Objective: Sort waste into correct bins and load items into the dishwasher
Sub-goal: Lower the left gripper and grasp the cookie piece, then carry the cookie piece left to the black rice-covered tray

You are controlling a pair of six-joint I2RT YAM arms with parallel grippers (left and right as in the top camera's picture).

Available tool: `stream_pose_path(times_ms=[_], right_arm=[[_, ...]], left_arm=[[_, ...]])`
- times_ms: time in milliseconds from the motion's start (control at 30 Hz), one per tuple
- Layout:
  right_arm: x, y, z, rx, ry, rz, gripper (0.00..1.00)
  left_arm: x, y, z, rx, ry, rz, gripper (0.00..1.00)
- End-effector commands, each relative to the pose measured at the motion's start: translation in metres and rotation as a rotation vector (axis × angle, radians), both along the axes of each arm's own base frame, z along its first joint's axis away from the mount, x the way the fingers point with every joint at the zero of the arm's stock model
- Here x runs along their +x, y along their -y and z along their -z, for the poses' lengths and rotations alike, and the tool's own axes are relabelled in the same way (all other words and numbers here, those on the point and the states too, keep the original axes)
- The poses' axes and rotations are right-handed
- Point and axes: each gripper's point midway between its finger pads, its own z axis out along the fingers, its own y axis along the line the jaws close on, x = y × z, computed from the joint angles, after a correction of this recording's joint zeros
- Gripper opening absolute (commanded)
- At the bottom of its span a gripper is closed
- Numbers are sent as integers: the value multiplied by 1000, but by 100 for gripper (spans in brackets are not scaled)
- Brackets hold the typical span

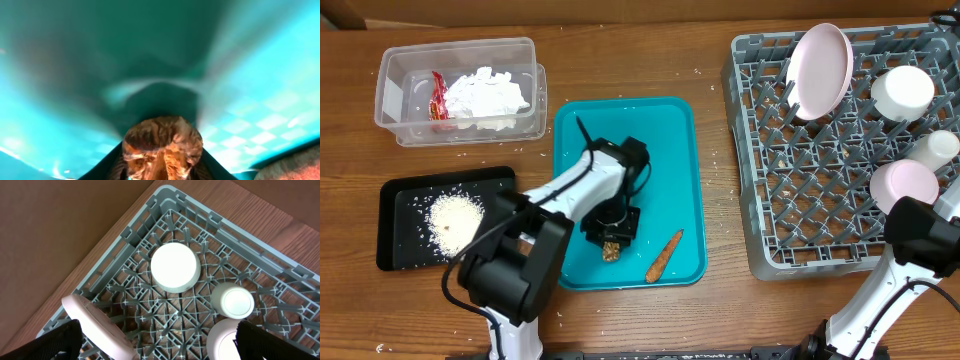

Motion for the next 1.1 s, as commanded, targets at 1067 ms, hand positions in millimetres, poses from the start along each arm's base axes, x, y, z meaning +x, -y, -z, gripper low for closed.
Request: stream_pose_path(times_ms=[1067], right_arm=[[-4, -2, -9, -11, 20, 2, 100]], left_arm=[[66, -293, -84, 295, 205, -1083, 40]])
